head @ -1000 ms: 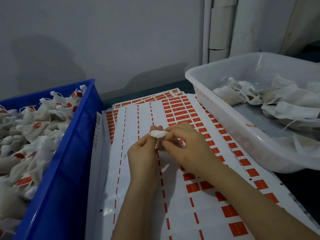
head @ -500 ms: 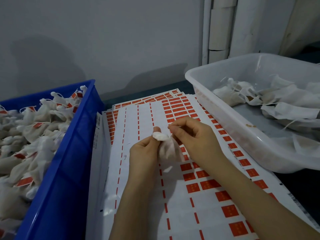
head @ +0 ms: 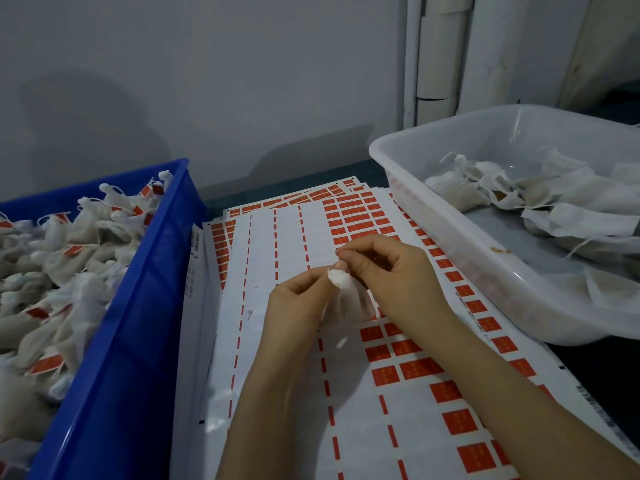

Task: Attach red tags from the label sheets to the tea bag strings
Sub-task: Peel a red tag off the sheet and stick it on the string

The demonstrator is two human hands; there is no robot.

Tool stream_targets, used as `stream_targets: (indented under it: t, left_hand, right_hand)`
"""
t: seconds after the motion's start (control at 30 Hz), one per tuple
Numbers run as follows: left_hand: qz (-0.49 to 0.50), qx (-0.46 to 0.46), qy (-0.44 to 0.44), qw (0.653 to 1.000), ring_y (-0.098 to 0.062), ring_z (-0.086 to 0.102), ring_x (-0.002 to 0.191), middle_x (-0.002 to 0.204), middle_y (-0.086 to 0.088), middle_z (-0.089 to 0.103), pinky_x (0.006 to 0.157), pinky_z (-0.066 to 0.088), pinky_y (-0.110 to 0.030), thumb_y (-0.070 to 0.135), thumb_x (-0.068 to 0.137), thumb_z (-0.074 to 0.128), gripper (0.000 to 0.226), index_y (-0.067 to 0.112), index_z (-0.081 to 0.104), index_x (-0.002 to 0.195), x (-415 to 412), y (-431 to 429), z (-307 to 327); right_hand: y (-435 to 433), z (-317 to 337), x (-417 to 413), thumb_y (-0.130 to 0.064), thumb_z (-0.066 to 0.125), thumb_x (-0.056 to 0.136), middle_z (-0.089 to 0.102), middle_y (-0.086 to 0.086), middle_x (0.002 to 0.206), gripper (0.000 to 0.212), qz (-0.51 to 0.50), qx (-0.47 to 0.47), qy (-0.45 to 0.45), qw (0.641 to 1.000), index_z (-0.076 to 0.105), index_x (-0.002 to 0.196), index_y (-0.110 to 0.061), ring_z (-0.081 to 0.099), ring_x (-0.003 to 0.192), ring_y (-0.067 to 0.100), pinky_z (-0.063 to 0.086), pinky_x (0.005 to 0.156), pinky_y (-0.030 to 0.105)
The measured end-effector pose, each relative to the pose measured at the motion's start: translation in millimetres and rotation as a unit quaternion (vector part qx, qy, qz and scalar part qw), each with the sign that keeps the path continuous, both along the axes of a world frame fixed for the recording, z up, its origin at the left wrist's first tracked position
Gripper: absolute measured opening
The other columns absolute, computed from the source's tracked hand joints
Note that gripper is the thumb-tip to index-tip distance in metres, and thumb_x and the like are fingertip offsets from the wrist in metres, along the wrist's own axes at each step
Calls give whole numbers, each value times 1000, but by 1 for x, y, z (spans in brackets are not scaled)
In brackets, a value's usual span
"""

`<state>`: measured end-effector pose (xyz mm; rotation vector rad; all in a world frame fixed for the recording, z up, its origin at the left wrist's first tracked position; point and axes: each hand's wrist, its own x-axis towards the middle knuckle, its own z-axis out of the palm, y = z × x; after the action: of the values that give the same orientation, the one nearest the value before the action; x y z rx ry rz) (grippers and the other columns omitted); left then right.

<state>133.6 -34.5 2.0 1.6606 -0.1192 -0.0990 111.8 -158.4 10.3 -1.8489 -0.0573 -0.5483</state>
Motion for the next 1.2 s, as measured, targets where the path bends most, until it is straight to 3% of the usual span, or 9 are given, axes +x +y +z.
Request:
stream_targets:
  t: [0.17, 0.3, 0.37, 0.47, 0.53, 0.63, 0.9, 1.03, 1.2]
  left_hand:
    - [17, 51, 31, 998, -8, 55, 74, 89, 9, 59, 49, 44, -4, 27, 95, 51, 11, 27, 55, 84, 9, 0, -5]
    - [8, 40, 86, 995, -23, 54, 100, 112, -11, 56, 102, 40, -33, 17, 98, 47, 16, 11, 54, 111, 11, -2, 0]
    - [-9, 20, 52, 998, -27, 55, 89, 92, -9, 60, 101, 41, -49, 18, 100, 41, 21, 13, 59, 93, 8, -4, 3]
    - [37, 44, 48, 997, -19, 57, 96, 107, -1, 57, 82, 49, -20, 22, 99, 42, 15, 22, 55, 107, 6, -3, -3]
    - [66, 1, 29, 997, -13, 59, 85, 96, 9, 59, 62, 52, -15, 29, 98, 42, 14, 33, 54, 92, 4, -6, -2]
    - [55, 8, -2, 998, -14, 63, 87, 100, 6, 64, 75, 56, -25, 32, 98, 41, 18, 31, 59, 100, 2, -8, 0]
    - [23, -3, -53, 998, 10, 63, 75, 77, 24, 65, 48, 46, -7, 24, 95, 49, 19, 34, 61, 85, -4, -7, 1]
    - [24, -14, -54, 998, -4, 66, 75, 80, 21, 67, 51, 50, -12, 18, 95, 51, 24, 35, 64, 82, -4, -6, 4]
    - [29, -35, -40, 998, -9, 65, 80, 82, 21, 67, 53, 51, -12, 21, 93, 54, 23, 36, 65, 79, -3, -6, 5]
  right_hand:
    - [1, 0, 1, -30, 56, 89, 57, -30, 81, 18, 15, 10, 13, 1000, 55, 79, -45, 60, 77, -5, 43, 60, 0]
    - [2, -1, 1, -29, 50, 93, 62, -20, 65, 23, 44, 39, 35, 998, 60, 77, -42, 61, 74, -7, 41, 54, 0]
    - [3, -1, 2, -29, 49, 93, 63, -16, 62, 23, 55, 46, 44, 996, 61, 78, -42, 62, 70, -4, 43, 55, 1]
    - [3, 0, 2, -29, 50, 93, 62, -23, 63, 23, 64, 47, 55, 995, 59, 76, -43, 61, 67, -6, 41, 53, 0]
    - [3, 0, 1, -27, 52, 92, 62, -24, 62, 22, 66, 49, 61, 995, 59, 76, -42, 60, 66, -8, 40, 50, 0]
    - [1, 0, 2, -26, 53, 92, 62, -18, 60, 17, 62, 47, 75, 994, 62, 87, -39, 62, 64, -4, 42, 49, 3]
    - [1, 2, 0, -44, 56, 81, 63, -6, 53, 26, 114, 103, 146, 977, 66, 62, -31, 61, 47, 6, 45, 47, 8]
    - [-4, 2, 1, -50, 57, 70, 63, -5, 56, 24, 175, 144, 168, 960, 70, 70, -29, 59, 45, 10, 48, 47, 15]
    - [-9, 2, 2, -33, 56, 86, 66, -3, 63, 19, 188, 121, 185, 957, 68, 87, -18, 61, 51, 12, 50, 52, 19]
